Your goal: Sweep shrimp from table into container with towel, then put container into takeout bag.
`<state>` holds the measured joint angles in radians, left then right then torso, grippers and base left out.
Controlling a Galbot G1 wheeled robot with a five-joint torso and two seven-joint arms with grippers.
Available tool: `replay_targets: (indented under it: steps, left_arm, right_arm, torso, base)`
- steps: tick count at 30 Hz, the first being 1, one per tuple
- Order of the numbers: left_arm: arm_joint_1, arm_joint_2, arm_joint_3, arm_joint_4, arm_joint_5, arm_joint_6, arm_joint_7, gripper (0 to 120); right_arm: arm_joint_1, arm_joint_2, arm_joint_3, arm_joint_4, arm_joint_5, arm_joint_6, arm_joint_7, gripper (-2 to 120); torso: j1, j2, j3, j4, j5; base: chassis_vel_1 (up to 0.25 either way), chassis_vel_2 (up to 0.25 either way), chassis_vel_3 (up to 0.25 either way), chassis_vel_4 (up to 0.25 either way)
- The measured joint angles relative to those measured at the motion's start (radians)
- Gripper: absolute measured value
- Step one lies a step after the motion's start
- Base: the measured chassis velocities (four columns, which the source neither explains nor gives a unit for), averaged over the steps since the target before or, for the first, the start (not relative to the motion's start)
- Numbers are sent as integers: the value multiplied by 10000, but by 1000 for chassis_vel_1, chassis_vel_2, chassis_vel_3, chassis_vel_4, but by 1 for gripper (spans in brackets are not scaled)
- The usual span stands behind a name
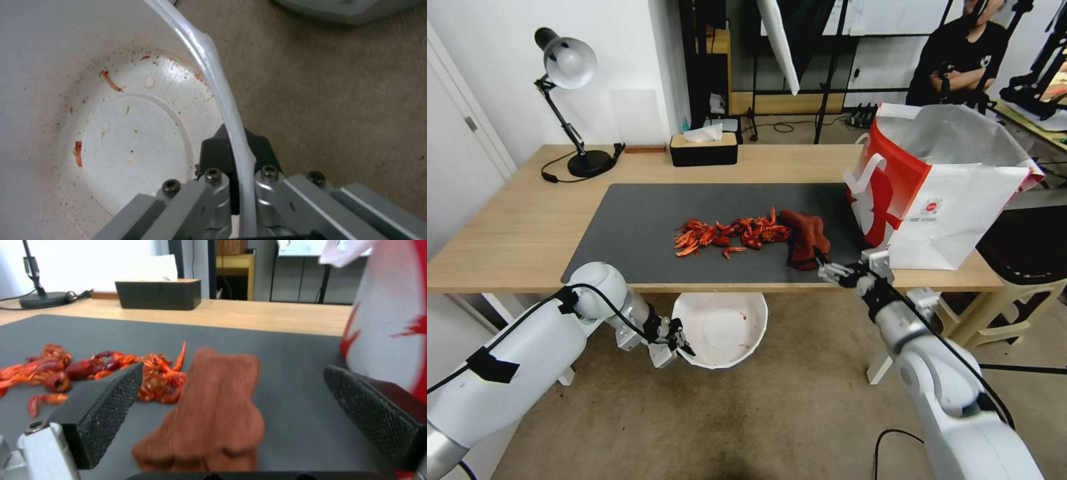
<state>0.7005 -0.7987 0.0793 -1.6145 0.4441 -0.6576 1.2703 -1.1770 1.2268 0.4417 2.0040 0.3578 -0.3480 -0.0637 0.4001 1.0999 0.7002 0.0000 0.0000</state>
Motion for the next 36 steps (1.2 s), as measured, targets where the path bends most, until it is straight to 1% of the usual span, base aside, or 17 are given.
replay_targets:
  steps: [2,4,7,8,12,13,16,17,20,23,24,25,28,29,32,33,36]
  left_arm:
    - [3,-22,-31,69,23,-12,0,0]
    - [3,-31,-41,83,28,-13,0,0]
    - [18,-52,-79,168,35,-17,-3,0]
    - [18,-52,-79,168,35,-17,-3,0]
    - [98,-96,-161,269,59,-43,-19,0]
    - [98,-96,-161,269,59,-43,-19,0]
    - [114,-128,-189,322,60,-55,-33,0]
    - [114,-128,-189,322,60,-55,-33,0]
    - [121,-177,-192,392,60,-90,-64,0]
    - [132,-201,-192,416,61,-110,-81,0]
    - [136,-218,-192,426,61,-123,-98,0]
    - [136,-218,-192,426,61,-123,-98,0]
    - [141,-250,-192,448,60,-146,-124,0]
    - [141,-250,-192,448,60,-146,-124,0]
    - [134,-254,-191,468,58,-174,-157,0]
    - [134,-254,-191,468,58,-174,-157,0]
    - [132,-252,-189,480,56,-185,-171,0]
  right_arm:
    - [747,-89,-455,-381,419,-466,367,100]
    - [911,-101,-558,-466,492,-618,466,100]
    - [1740,-97,-1230,-946,859,-1658,1148,100]
    - [1740,-97,-1230,-946,859,-1658,1148,100]
    - [2533,46,-1812,-1412,1412,-2851,2318,100]
    - [2533,46,-1812,-1412,1412,-2851,2318,100]
    - [2964,131,-1971,-1681,1763,-3334,2782,100]
    - [2964,131,-1971,-1681,1763,-3334,2782,100]
    - [3201,188,-2104,-1850,1838,-3704,3209,100]
    - [3227,230,-2123,-1876,1941,-3845,3419,99]
    - [3226,242,-2133,-1879,2040,-3874,3479,95]
    - [3226,242,-2133,-1879,2040,-3874,3479,95]
    - [3213,253,-2146,-1899,2112,-3880,3507,80]
    - [3213,253,-2146,-1899,2112,-3880,3507,80]
    - [3197,218,-2139,-1906,2125,-3880,3502,65]
    - [3197,218,-2139,-1906,2125,-3880,3502,65]
    - [3135,201,-2104,-1906,2117,-3872,3485,51]
  torso:
    - [1,0,-1,1,0]
    - [0,0,-1,1,0]
    - [1,0,-2,-1,1]
    - [1,0,-2,-1,1]
    - [-1,0,-1,1,-1]
    - [-1,0,-1,1,-1]
    - [-1,0,-2,0,0]
    - [-1,0,-2,0,0]
    - [-1,1,-2,0,-1]
    - [0,1,-2,-1,-1]
    - [-1,0,-2,-1,-1]
    - [-1,0,-2,-1,-1]
    - [-1,0,-2,-1,-1]
    - [-1,0,-2,-1,-1]
    - [-1,1,-2,0,-1]
    - [-1,1,-2,0,-1]
    - [-1,0,-2,0,0]
  base:
    - [0,0,0,0]
    - [0,0,0,0]
    - [0,0,0,0]
    - [0,0,0,0]
    - [0,0,0,0]
    - [0,0,0,0]
    - [0,0,0,0]
    - [0,0,0,0]
    - [0,0,0,0]
    - [0,0,0,0]
    - [0,0,0,0]
    - [0,0,0,0]
    - [0,0,0,0]
    - [0,0,0,0]
    - [0,0,0,0]
    - [0,0,0,0]
    - [0,0,0,0]
